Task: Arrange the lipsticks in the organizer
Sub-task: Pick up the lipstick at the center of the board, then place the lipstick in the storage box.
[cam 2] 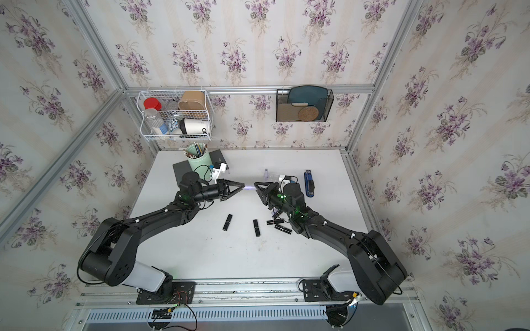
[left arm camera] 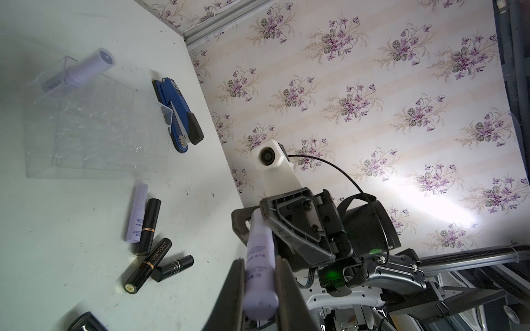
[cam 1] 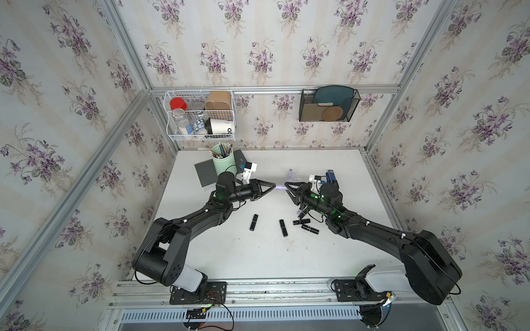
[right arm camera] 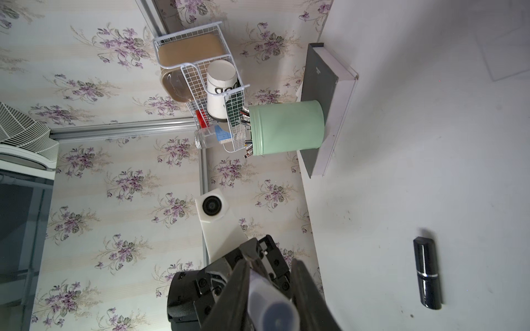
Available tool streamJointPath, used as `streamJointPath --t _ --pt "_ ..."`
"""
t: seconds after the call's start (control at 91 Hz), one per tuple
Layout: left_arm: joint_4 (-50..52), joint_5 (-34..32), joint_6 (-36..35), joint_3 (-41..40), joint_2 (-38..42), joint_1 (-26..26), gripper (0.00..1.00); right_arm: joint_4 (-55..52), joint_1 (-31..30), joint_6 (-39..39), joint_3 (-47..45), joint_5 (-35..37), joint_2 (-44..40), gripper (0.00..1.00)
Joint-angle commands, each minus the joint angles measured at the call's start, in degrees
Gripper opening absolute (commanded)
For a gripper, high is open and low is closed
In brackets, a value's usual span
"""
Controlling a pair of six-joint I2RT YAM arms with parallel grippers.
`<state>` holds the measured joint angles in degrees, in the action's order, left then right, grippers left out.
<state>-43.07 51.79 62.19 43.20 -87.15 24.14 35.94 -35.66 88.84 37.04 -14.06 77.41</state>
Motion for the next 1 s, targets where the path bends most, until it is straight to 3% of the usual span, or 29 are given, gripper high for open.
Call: streamJointPath --t 0.0,0.143,0.176,0.209,0.341,0.44,0.506,0.582,0.681,0.736,0.846,0.989 --pt "-4.5 -2.97 -0.04 -0.37 -0.48 0.89 0.0 0.81 -0.28 3.23 -0.14 2.42 -0.05 0.24" --pt "-6.23 -4.42 0.38 -0.66 -1.7 2.39 0.0 0.35 -0.63 3.62 1.3 3.22 0.92 0.18" --pt "-6.46 -4.6 0.59 -0.62 -1.97 2.66 0.04 0.2 -0.58 3.62 1.68 3.44 1.24 0.17" --pt "-6.65 -4.65 0.77 -0.64 -2.09 2.81 0.1 0.18 -0.63 3.55 1.95 3.63 1.45 0.16" --pt "-4.35 -4.77 0.55 -0.88 -1.03 2.41 0.5 -0.54 -0.55 2.65 2.9 4.16 2.48 0.15" --pt "0.13 -4.94 -1.06 -1.48 1.61 0.04 0.65 -3.56 0.19 -0.74 3.97 5.85 2.7 0.15" --pt "5.53 -5.83 -2.99 -2.18 4.16 -2.88 0.67 -7.89 0.95 -6.63 5.61 9.17 2.23 0.14" --pt "18.97 -8.97 -9.48 -1.93 8.72 -6.24 0.68 -16.55 1.59 -15.79 8.67 16.39 1.25 0.15" --pt "40.67 -18.8 -23.09 0.82 14.32 -7.22 0.68 -27.05 2.21 -29.63 12.9 29.48 0.39 0.17" --pt "47.73 -23.17 -27.66 1.75 16.46 -7.09 0.68 -31.57 2.21 -37.65 15.9 37.21 0.93 0.17" --pt "50.73 -26.76 -28.7 -0.38 19.27 -7.26 0.67 -34.39 2.22 -50.18 20.34 47.47 4.34 0.14" --pt "46.97 -25.57 -24.99 -3.3 19.19 -7.27 0.67 -33.88 2.22 -59.15 26.32 50.69 11.8 0.11"
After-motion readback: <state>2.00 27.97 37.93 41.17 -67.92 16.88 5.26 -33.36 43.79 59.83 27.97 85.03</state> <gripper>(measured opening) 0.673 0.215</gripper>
